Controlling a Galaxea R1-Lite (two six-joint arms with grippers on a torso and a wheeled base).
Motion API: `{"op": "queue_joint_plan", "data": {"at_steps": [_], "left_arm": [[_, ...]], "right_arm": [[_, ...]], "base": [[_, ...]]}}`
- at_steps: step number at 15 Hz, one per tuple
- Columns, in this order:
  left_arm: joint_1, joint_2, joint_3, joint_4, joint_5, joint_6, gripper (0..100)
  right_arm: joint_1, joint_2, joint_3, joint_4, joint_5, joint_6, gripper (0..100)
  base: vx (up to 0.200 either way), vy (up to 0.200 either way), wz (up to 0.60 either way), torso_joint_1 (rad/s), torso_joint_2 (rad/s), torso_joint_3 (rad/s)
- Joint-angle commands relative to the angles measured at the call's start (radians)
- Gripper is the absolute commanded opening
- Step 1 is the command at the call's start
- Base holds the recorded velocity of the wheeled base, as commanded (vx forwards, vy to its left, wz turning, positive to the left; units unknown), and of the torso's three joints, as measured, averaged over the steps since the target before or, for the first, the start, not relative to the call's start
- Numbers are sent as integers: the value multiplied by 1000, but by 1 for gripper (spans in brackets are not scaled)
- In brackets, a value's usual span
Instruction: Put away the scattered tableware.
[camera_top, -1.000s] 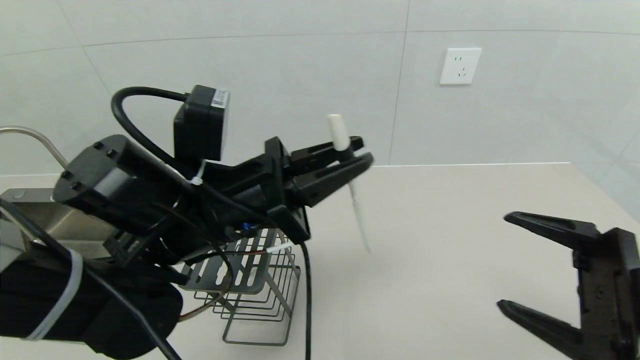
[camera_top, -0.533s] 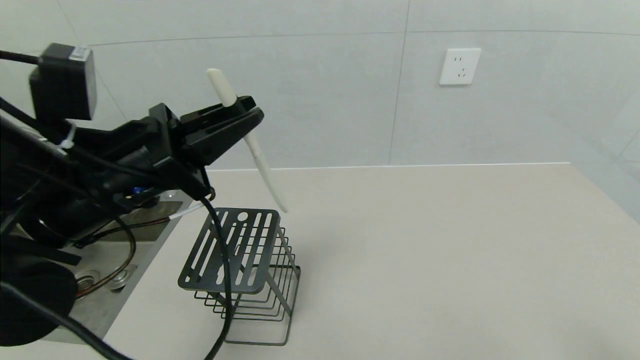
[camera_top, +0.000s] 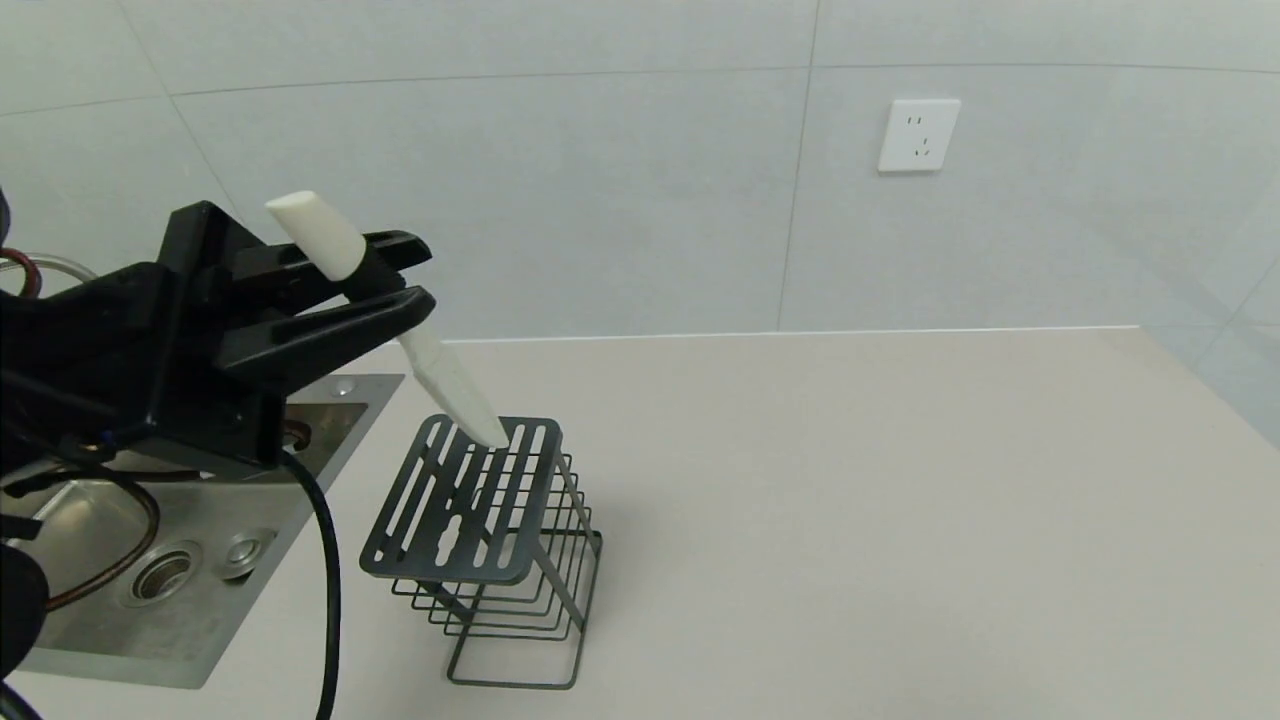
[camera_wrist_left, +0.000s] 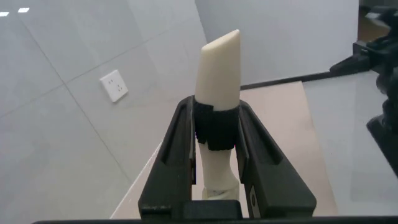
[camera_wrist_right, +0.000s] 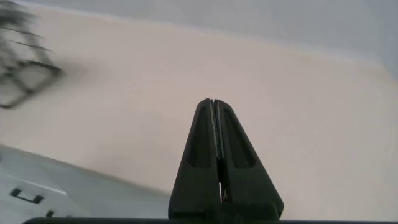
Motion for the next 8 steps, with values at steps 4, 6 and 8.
{"op": "queue_joint_plan", "data": {"at_steps": [4, 6, 8], "left_arm": [[3, 66, 65, -76, -7, 2, 0], [-7, 72, 65, -76, -32, -1, 0], [-7, 94, 39, -76, -38, 1, 0]], "right_arm": [[-7, -43, 3, -3, -9, 15, 0], [-7, -43, 3, -3, -9, 17, 0], [-7, -43, 3, -3, -9, 15, 0]], "base": [[0, 0, 0, 0, 0, 0], [0, 0, 0, 0, 0, 0], [0, 0, 0, 0, 0, 0]]}}
